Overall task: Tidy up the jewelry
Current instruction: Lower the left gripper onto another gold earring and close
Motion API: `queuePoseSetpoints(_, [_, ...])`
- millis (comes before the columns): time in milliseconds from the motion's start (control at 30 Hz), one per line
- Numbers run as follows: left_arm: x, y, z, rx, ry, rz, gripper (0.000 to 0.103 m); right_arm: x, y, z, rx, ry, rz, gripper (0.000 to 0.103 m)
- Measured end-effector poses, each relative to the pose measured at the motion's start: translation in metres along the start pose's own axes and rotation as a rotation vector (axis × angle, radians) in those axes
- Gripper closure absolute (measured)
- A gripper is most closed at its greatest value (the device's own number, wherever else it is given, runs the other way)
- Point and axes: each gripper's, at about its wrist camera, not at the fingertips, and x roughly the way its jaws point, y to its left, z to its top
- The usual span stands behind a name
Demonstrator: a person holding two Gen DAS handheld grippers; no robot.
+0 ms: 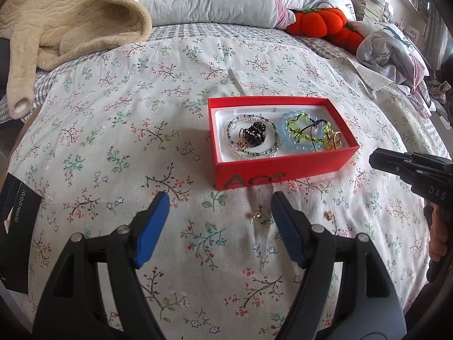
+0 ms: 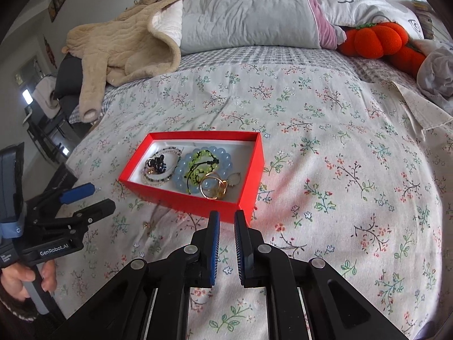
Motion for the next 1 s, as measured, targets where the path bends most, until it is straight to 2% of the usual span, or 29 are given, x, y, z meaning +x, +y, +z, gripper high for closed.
queuePoseSetpoints(167, [0.001, 0.002, -0.015, 0.029, 0.031, 0.049, 0.023, 0.004, 0.004, -0.018, -0.017, 0.049, -0.004, 0.086])
queuePoseSetpoints(200, [0.002, 0.003, -0.019, 0.035, 0.039, 0.06, 0.023, 0.006, 0.006, -0.022, -0.031, 0.058, -0.006, 0.082])
queuePoseSetpoints(267, [0.006, 0.005, -0.025, 0.043, 0.058, 0.075, 0.023, 0.009, 0.01, -0.03, -0.059, 0.065, -0.021, 0.061])
queuePoseSetpoints(300, [0.007, 0.006, -0.029, 0.045, 0.07, 0.077, 0.023, 0.008, 0.011, -0.034, -0.066, 0.053, -0.03, 0.039])
queuePoseSetpoints(333, [0.009, 0.006, -0.032, 0.046, 0.082, 0.077, 0.023, 0.007, 0.013, -0.038, -0.075, 0.042, -0.034, 0.033])
queuePoseSetpoints(667, [0.016, 0.009, -0.05, 0.051, 0.104, 0.08, 0.023, 0.009, 0.019, -0.054, -0.105, 0.046, -0.055, 0.033])
queuePoseSetpoints(800, [0.027, 0.002, -0.054, 0.114, 0.068, 0.019, 0.023, 0.016, 0.02, -0.06, -0.116, 0.068, -0.071, 0.032])
queuePoseSetpoints(867, [0.036, 0.002, -0.053, 0.099, 0.089, -0.007, 0.024, 0.019, 0.021, -0.062, -0.124, 0.083, -0.075, 0.032])
queuePoseSetpoints(1000, [0.04, 0.0, -0.049, 0.073, 0.077, -0.086, 0.028, 0.02, 0.024, -0.064, -0.155, 0.088, -0.07, 0.032])
